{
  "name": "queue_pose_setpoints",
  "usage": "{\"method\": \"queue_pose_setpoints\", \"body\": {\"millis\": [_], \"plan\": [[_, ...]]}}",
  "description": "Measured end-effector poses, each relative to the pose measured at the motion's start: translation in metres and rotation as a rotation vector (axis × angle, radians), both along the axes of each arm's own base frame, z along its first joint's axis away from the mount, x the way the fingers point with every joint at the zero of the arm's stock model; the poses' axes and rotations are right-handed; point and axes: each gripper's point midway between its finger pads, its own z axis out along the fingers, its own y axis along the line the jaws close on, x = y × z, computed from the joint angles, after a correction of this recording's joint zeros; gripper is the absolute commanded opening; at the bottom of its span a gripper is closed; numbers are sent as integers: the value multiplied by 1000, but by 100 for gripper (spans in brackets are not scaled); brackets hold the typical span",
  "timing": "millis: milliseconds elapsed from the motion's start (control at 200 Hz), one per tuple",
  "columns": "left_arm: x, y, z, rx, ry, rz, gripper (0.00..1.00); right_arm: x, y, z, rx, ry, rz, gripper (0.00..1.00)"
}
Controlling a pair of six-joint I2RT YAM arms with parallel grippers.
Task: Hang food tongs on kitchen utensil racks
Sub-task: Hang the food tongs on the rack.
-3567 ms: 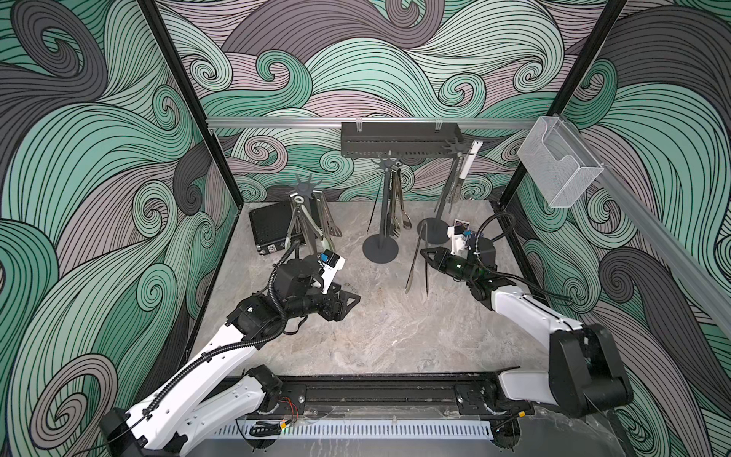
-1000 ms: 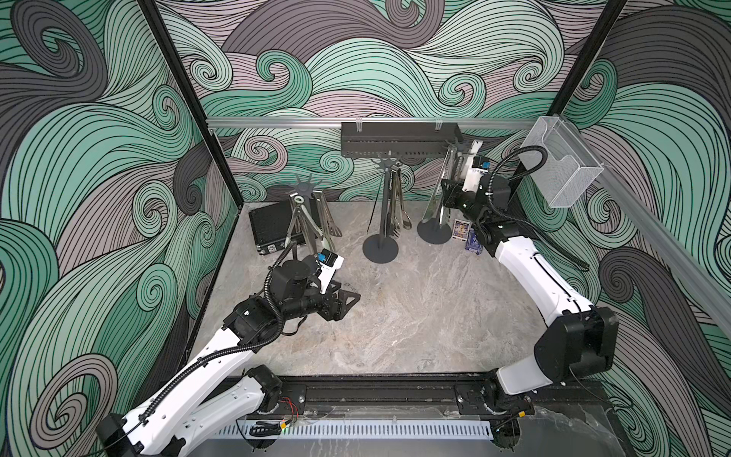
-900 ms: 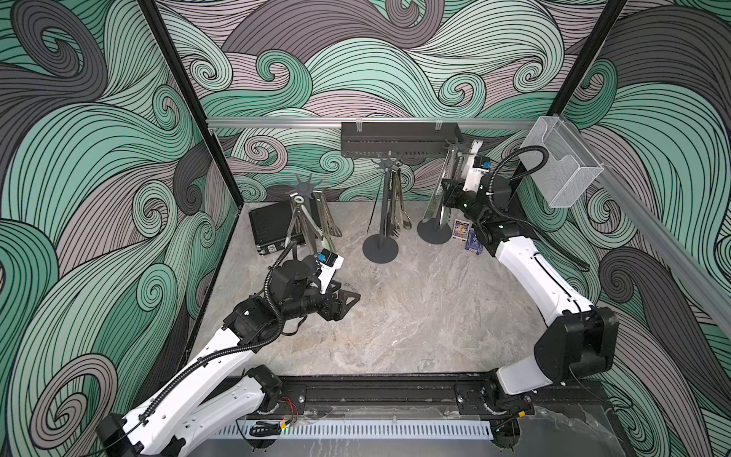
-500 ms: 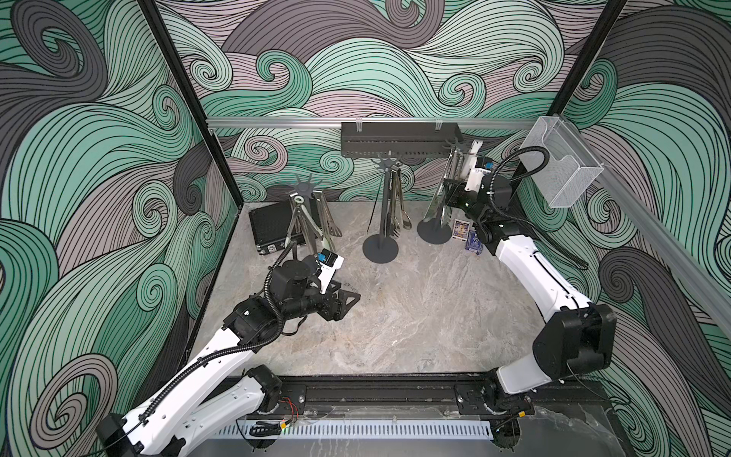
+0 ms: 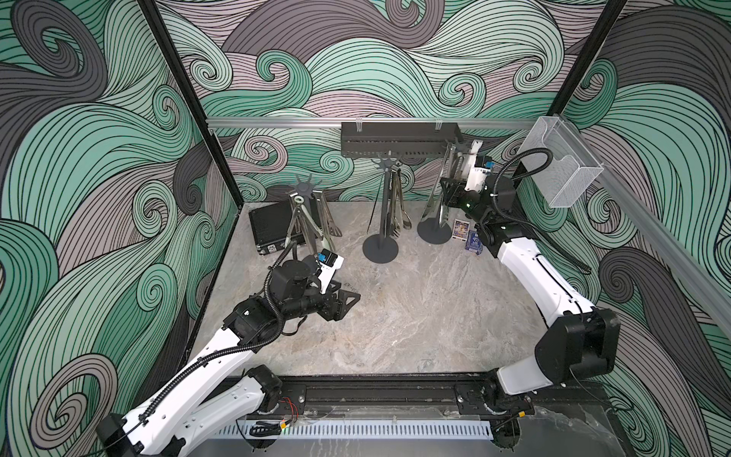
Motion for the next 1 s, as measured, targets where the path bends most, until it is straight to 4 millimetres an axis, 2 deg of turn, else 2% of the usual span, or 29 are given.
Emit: {"method": "queue_pose_setpoints", "body": {"millis": [195, 490, 1001], "plan": [[0, 0, 0, 0, 0, 0, 73, 0, 3, -1, 4, 5, 15, 20], [0, 0, 0, 0, 0, 1, 73, 14, 6, -6, 3, 17, 18, 20], [1, 0, 0, 2, 0, 3, 73, 15, 6, -7, 1, 19, 18, 20]]}}
